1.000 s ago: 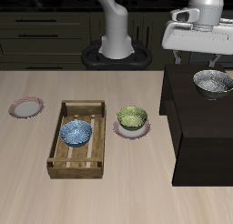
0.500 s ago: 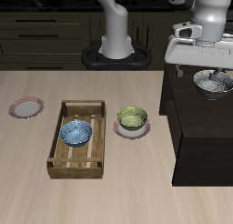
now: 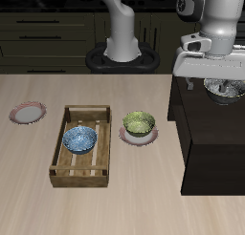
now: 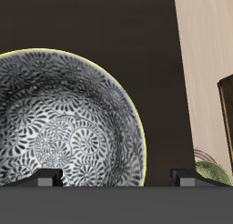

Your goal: Place the green bowl onto the plate that is in the table center and place the black bowl onto the plate that is next to the blue bowl

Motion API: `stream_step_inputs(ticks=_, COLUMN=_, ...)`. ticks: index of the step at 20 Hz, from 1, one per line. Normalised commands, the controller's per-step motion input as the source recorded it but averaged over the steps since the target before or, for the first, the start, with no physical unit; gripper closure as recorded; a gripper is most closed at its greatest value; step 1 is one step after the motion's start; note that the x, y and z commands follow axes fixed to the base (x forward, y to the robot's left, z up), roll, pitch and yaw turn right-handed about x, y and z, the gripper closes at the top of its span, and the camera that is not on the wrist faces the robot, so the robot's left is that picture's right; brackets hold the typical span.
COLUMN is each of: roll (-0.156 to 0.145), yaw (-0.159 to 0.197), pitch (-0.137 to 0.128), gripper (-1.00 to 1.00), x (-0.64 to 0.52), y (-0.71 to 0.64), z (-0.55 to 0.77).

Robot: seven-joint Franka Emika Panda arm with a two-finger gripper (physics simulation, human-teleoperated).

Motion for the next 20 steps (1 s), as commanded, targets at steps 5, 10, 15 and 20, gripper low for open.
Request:
stream_step_inputs(ticks=5, roll=0.006, yaw=-0.009, pitch=-0.019, gripper=1.00, x=-0.03, y=-0.15, z=-0.06)
stream_step_inputs(ticks=10, roll=0.019, yaw=-0.009, pitch=-0.046, gripper=1.00, x=-0.03, y=-0.10, z=0.10)
stream_step_inputs(ticks=15, roll=0.018, yaw=0.017, pitch=-0.022, gripper=1.00, x=-0.01, y=-0.05, z=-0.02)
stream_step_inputs(ticks=20, roll=0.032, yaw=0.080, pitch=-0.082, gripper=1.00, x=-0.20, y=-0.20, z=0.16)
